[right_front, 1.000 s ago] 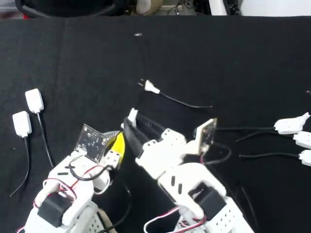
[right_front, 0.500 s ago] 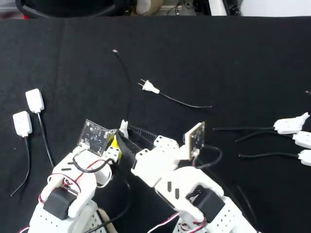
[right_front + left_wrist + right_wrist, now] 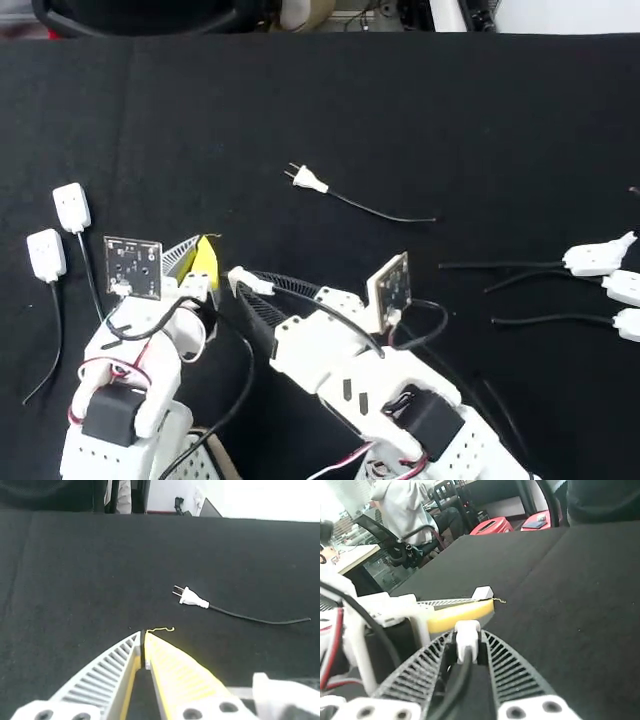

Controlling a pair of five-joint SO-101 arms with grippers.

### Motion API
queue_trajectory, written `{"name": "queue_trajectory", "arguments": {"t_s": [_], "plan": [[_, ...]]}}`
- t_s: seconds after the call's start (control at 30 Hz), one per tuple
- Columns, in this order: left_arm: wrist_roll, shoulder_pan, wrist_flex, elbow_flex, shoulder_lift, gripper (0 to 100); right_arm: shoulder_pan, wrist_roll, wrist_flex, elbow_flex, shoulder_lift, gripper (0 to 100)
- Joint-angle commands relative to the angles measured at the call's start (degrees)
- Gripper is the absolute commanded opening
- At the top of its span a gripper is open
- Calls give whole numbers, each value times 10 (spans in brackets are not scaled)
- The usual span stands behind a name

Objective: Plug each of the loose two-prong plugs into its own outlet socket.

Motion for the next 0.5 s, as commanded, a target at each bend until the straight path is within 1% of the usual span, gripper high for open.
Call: {"name": "queue_trajectory", "arguments": {"t_s": [0.0, 0.07, 0.1, 0.17, 0.23, 0.3, 0.37, 0.4, 0.47], "plan": [[4, -13, -7, -12, -4, 29, -3, 27, 2, -22, -33, 12], [-18, -30, 18, -19, -4, 30, 11, 40, 1, -22, -33, 12], [-42, -41, 39, -26, -4, 30, 28, 47, -3, -22, -33, 12], [-97, -83, 93, -46, -4, 30, 71, 63, -3, -30, -32, 12], [-155, -151, 144, -68, -4, 30, 120, 79, 1, -45, -26, 12], [-191, -240, 173, -76, -4, 30, 165, 86, 1, -65, 2, 12], [-192, -333, 163, -59, -4, 30, 189, 86, -3, -89, 58, 12], [-190, -376, 143, -39, -4, 30, 193, 86, -5, -102, 97, 12], [-193, -433, 81, 11, -2, 45, 194, 87, -20, -125, 181, 12]]}}
